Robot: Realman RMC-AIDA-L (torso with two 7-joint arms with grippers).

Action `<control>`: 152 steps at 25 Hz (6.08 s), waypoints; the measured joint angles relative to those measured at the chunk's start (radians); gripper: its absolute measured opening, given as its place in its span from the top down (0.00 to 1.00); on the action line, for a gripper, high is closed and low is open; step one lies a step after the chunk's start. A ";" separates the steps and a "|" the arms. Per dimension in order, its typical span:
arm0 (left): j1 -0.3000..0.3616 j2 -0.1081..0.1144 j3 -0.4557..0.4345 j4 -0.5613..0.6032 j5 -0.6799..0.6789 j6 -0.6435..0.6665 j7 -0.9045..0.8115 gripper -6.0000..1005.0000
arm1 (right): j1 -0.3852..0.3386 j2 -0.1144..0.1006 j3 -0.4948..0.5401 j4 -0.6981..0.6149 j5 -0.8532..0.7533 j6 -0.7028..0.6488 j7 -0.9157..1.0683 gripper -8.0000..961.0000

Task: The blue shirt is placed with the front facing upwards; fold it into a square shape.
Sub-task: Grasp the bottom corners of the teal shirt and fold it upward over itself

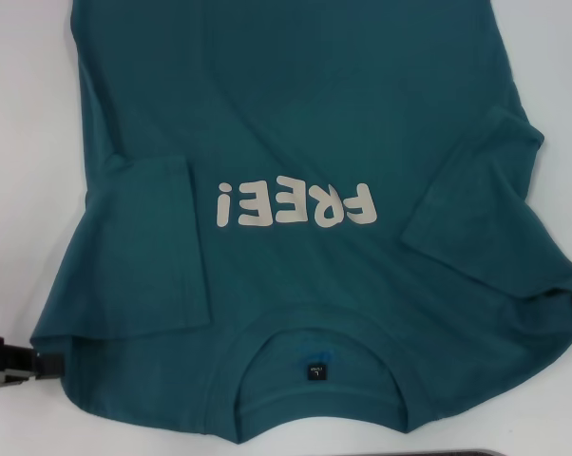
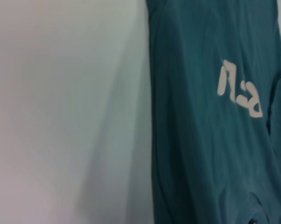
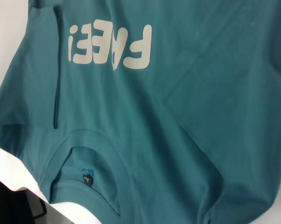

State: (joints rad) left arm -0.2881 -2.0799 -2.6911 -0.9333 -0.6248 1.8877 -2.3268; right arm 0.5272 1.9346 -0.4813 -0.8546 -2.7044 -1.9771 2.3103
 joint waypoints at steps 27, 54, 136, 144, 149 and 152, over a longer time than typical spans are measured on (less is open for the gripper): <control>0.002 0.106 -0.146 0.214 -0.176 0.137 0.093 0.94 | 0.022 0.008 -0.003 0.006 0.006 0.007 0.000 0.96; -0.036 0.079 -0.184 0.374 -0.282 0.117 0.314 0.22 | 0.031 0.010 -0.004 0.008 0.006 0.009 -0.004 0.96; 0.064 -0.044 -0.050 0.011 -0.107 -0.110 0.378 0.52 | 0.036 0.014 0.003 0.008 0.006 0.003 0.000 0.96; 0.061 -0.042 -0.050 0.011 -0.107 -0.105 0.377 0.85 | 0.036 0.014 0.002 0.008 0.006 0.004 0.000 0.95; 0.047 -0.035 -0.036 0.018 -0.096 -0.101 0.337 0.96 | 0.036 0.013 0.001 0.008 0.006 0.006 0.000 0.95; 0.042 -0.033 -0.004 0.016 -0.095 -0.081 0.290 0.97 | 0.033 0.012 0.001 0.007 0.006 0.003 0.000 0.95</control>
State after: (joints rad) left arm -0.2459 -2.1125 -2.6952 -0.9178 -0.7197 1.8063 -2.0364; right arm 0.5605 1.9467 -0.4803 -0.8480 -2.6982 -1.9737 2.3102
